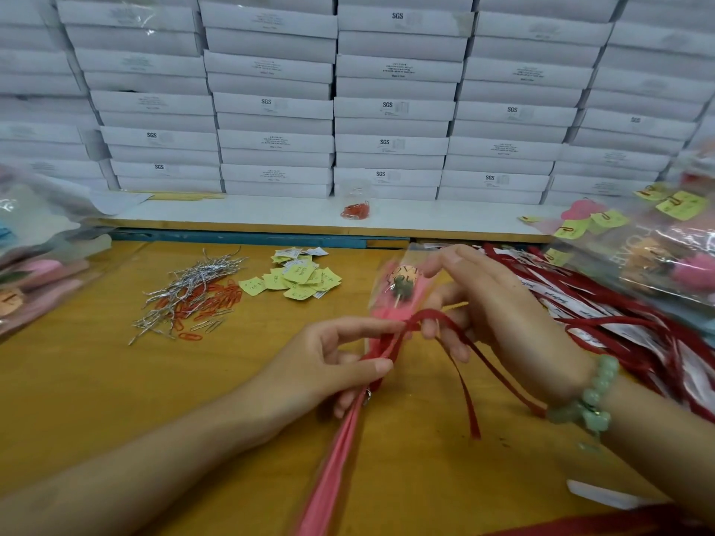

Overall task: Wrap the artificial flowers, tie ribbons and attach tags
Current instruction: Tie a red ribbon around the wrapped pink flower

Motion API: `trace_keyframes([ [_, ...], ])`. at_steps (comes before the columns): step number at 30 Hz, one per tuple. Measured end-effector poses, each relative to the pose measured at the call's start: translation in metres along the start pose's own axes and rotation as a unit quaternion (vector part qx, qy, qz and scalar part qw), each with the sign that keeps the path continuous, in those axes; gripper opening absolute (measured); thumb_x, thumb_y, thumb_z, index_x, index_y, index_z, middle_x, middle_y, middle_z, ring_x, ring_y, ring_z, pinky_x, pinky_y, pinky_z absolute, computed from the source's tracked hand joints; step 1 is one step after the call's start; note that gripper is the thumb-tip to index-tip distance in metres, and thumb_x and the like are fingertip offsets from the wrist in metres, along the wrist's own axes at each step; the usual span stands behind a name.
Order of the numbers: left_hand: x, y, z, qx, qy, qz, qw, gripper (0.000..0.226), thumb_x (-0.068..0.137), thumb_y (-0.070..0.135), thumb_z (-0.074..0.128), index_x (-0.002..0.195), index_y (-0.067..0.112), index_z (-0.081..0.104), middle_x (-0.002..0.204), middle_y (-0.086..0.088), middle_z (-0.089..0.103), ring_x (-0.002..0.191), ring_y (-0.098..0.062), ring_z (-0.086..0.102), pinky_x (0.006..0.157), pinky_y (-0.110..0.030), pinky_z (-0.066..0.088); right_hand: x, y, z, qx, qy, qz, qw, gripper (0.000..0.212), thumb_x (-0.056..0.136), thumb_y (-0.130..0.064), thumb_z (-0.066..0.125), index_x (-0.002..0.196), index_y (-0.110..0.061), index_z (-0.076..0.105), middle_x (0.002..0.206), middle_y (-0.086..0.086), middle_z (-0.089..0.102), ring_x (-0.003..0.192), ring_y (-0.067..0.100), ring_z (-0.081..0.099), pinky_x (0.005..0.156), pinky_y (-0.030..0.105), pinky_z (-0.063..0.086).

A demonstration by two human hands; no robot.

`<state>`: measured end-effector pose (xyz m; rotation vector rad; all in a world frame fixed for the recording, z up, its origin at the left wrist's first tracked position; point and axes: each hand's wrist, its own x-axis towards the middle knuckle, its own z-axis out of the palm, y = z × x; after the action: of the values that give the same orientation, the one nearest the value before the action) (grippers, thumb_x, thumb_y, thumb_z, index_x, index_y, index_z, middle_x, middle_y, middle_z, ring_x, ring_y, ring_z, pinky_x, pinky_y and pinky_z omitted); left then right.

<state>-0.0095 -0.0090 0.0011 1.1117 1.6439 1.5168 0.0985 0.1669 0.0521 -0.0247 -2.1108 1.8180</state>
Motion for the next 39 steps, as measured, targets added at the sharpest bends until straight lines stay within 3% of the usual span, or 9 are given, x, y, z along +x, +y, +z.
trace_keyframes([
  [4, 0.0, -0.004, -0.001, 0.017, -0.015, 0.015, 1.0, 0.03, 0.082, 0.035, 0.073, 0.111, 0.032, 0.071, 0.061, -0.015, 0.054, 0.04, -0.004, 0.043, 0.042, -0.015, 0.038, 0.004, -0.003, -0.005, 0.027, -0.1, -0.039, 0.994, 0.041, 0.097, -0.045, 0.034, 0.113, -0.015, 0.055, 0.101, 0.01, 0.073, 0.083, 0.021, 0.07, 0.068, 0.028, 0.055],
  [7, 0.001, -0.006, -0.002, 0.01, -0.002, 0.027, 1.0, 0.022, 0.081, 0.037, 0.074, 0.102, 0.03, 0.074, 0.077, -0.032, 0.059, 0.04, -0.004, 0.041, 0.042, -0.015, 0.036, 0.009, -0.005, -0.008, -0.024, -0.103, -0.07, 0.992, 0.046, 0.098, -0.047, 0.025, 0.135, -0.03, 0.044, 0.127, -0.006, 0.065, 0.118, 0.013, 0.06, 0.096, 0.036, 0.05],
  [9, 0.002, -0.006, -0.002, 0.01, 0.001, 0.035, 0.999, 0.021, 0.084, 0.037, 0.071, 0.101, 0.025, 0.074, 0.1, -0.035, 0.065, 0.041, -0.004, 0.04, 0.044, -0.015, 0.036, 0.011, 0.0, -0.009, -0.063, -0.018, -0.062, 0.996, 0.048, 0.095, -0.053, 0.027, 0.138, -0.035, 0.038, 0.124, -0.012, 0.066, 0.113, 0.006, 0.062, 0.092, 0.031, 0.051],
  [12, 0.003, -0.007, -0.004, -0.021, -0.003, 0.049, 0.999, 0.018, 0.089, 0.024, 0.064, 0.101, 0.015, 0.073, 0.092, -0.001, 0.076, 0.041, -0.002, 0.041, 0.046, -0.012, 0.038, 0.007, 0.014, -0.012, -0.212, 0.065, -0.056, 0.974, 0.049, 0.095, -0.052, 0.034, 0.14, -0.032, 0.034, 0.114, -0.01, 0.064, 0.094, -0.002, 0.063, 0.076, 0.021, 0.047],
  [15, 0.004, -0.008, -0.005, -0.034, 0.01, 0.043, 0.998, 0.019, 0.091, 0.018, 0.062, 0.104, 0.007, 0.07, 0.066, 0.012, 0.069, 0.042, -0.002, 0.042, 0.049, -0.015, 0.041, 0.003, 0.024, -0.009, -0.283, 0.039, -0.039, 0.958, 0.026, 0.095, -0.043, 0.04, 0.114, -0.028, 0.047, 0.094, -0.005, 0.064, 0.071, 0.004, 0.062, 0.065, 0.024, 0.048],
  [20, 0.005, -0.009, -0.005, -0.064, 0.036, 0.042, 0.996, 0.016, 0.087, 0.019, 0.065, 0.098, 0.011, 0.073, 0.066, -0.002, 0.068, 0.045, -0.008, 0.049, 0.05, -0.017, 0.043, -0.003, 0.034, 0.001, -0.203, -0.06, -0.009, 0.977, 0.037, 0.085, -0.05, 0.054, 0.078, -0.014, 0.061, 0.062, 0.006, 0.066, 0.044, 0.011, 0.051, 0.048, 0.021, 0.041],
  [27, 0.005, -0.012, -0.006, -0.067, 0.098, 0.034, 0.992, 0.02, 0.074, 0.029, 0.074, 0.091, 0.018, 0.076, 0.074, -0.005, 0.071, 0.06, -0.012, 0.059, 0.055, -0.017, 0.048, 0.001, 0.035, -0.002, -0.099, -0.11, 0.073, 0.986, 0.005, 0.087, -0.012, 0.067, 0.087, -0.008, 0.064, 0.068, 0.003, 0.069, 0.052, 0.006, 0.059, 0.04, 0.014, 0.039],
  [32, 0.003, -0.011, -0.005, -0.088, 0.108, 0.032, 0.99, 0.021, 0.068, 0.028, 0.077, 0.087, 0.019, 0.076, 0.078, -0.006, 0.073, 0.066, -0.012, 0.065, 0.062, -0.019, 0.052, -0.003, 0.033, 0.005, -0.007, -0.142, 0.128, 0.981, 0.04, 0.072, -0.019, 0.074, 0.103, -0.006, 0.052, 0.078, 0.009, 0.073, 0.067, 0.014, 0.071, 0.042, 0.017, 0.046],
  [39, 0.001, -0.006, -0.001, -0.08, 0.086, 0.067, 0.991, 0.013, 0.071, 0.017, 0.077, 0.084, 0.02, 0.076, 0.085, -0.005, 0.074, 0.079, -0.015, 0.07, 0.07, -0.02, 0.055, -0.009, 0.041, 0.02, -0.146, -0.067, -0.008, 0.987, 0.03, 0.077, -0.012, 0.079, 0.092, -0.021, 0.056, 0.063, 0.0, 0.067, 0.054, 0.009, 0.063, 0.049, 0.014, 0.044],
])
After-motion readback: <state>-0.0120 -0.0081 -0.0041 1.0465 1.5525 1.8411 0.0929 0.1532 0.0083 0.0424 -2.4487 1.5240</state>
